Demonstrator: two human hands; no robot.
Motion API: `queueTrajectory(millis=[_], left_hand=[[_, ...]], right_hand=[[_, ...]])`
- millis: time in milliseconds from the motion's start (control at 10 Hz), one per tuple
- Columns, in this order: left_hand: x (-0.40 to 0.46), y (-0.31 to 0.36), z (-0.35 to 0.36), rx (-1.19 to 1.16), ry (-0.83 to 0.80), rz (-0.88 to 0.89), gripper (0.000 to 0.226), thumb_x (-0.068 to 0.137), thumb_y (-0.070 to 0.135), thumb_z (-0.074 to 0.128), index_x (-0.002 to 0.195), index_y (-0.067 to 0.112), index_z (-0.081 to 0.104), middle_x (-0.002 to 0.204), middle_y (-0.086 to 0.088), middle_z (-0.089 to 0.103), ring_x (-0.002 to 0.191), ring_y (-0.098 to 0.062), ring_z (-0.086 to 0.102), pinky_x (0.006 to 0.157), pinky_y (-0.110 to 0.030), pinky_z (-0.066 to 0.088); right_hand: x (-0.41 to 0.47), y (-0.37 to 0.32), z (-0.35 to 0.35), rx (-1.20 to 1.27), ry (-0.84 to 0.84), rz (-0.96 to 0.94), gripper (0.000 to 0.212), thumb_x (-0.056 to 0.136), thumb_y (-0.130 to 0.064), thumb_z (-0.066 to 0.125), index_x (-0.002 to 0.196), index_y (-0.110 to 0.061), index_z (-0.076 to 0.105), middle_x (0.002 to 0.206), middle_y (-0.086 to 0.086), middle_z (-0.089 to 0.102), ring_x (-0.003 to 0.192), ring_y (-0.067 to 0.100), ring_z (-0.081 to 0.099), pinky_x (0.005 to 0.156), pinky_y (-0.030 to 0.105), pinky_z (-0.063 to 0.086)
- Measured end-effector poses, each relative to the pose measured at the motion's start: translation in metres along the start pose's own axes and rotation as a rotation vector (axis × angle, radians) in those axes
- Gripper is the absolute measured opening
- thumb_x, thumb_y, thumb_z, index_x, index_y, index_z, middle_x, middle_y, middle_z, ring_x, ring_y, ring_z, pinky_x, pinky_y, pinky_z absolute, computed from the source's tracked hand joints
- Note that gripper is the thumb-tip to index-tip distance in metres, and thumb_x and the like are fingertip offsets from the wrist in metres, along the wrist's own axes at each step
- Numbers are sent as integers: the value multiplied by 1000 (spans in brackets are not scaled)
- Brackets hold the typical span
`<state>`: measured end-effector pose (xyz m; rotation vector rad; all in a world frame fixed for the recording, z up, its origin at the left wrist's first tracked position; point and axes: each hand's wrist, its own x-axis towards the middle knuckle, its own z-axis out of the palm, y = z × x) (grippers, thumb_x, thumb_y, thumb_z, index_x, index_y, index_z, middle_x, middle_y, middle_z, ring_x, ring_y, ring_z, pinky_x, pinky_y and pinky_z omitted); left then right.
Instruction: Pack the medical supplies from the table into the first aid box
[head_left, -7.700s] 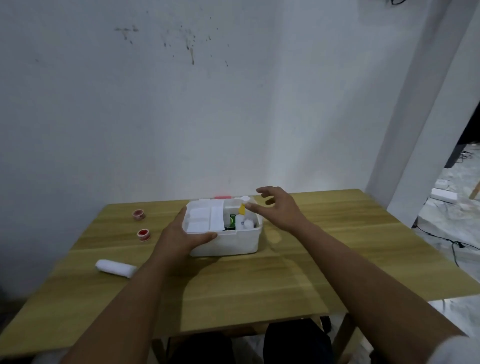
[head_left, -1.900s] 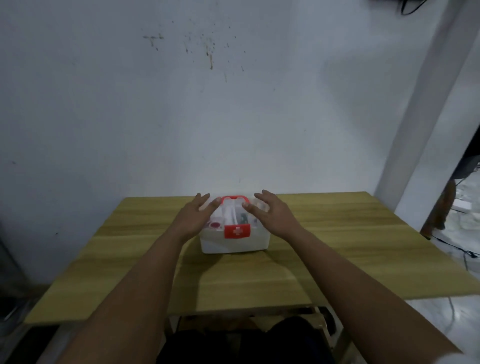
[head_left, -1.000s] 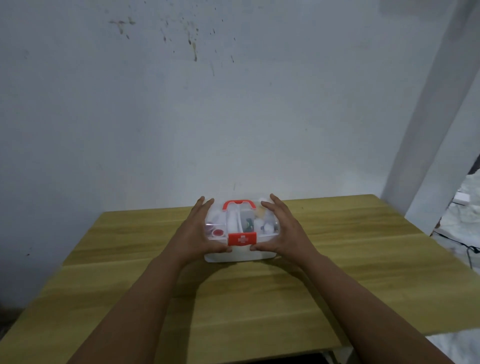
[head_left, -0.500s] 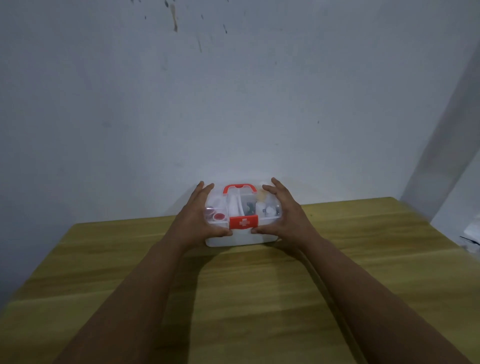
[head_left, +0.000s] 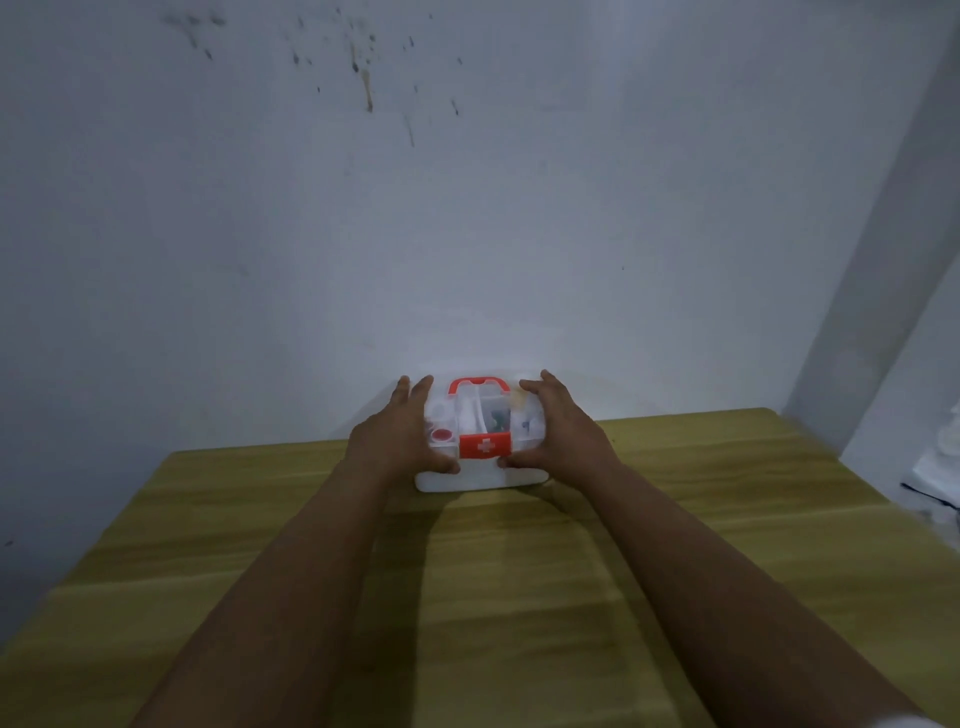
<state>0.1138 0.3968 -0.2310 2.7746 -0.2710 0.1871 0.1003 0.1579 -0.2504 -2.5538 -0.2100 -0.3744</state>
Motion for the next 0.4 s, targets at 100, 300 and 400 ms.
queueTrajectory(millis=[100, 300, 400], left_hand=[[-11, 17, -5, 68, 16, -51, 144, 64, 55, 91, 163, 31, -10, 172, -7, -10, 155, -37, 20, 110, -53, 43], [-106, 51, -33, -344, 236, 156, 98, 78, 63, 77, 159, 35, 28, 166, 5, 29, 147, -19, 37, 111, -46, 45], [-205, 54, -26, -716, -75, 182, 69, 68, 65, 83, 130, 43, 64, 134, 15, 65, 113, -5, 64, 91, -31, 57]], right_hand=[[-2, -14, -13, -168, -138, 56, 141, 55, -60, 93, 162, -33, 4, 172, 4, -1, 157, 29, 15, 116, 52, 37], [-43, -51, -81, 302, 93, 4, 106, 73, -47, 90, 159, -28, 32, 164, 0, 35, 150, 20, 35, 119, 43, 37], [-79, -81, -147, 649, 407, -204, 55, 84, -26, 85, 135, -21, 65, 134, -3, 68, 121, 14, 66, 100, 46, 57]])
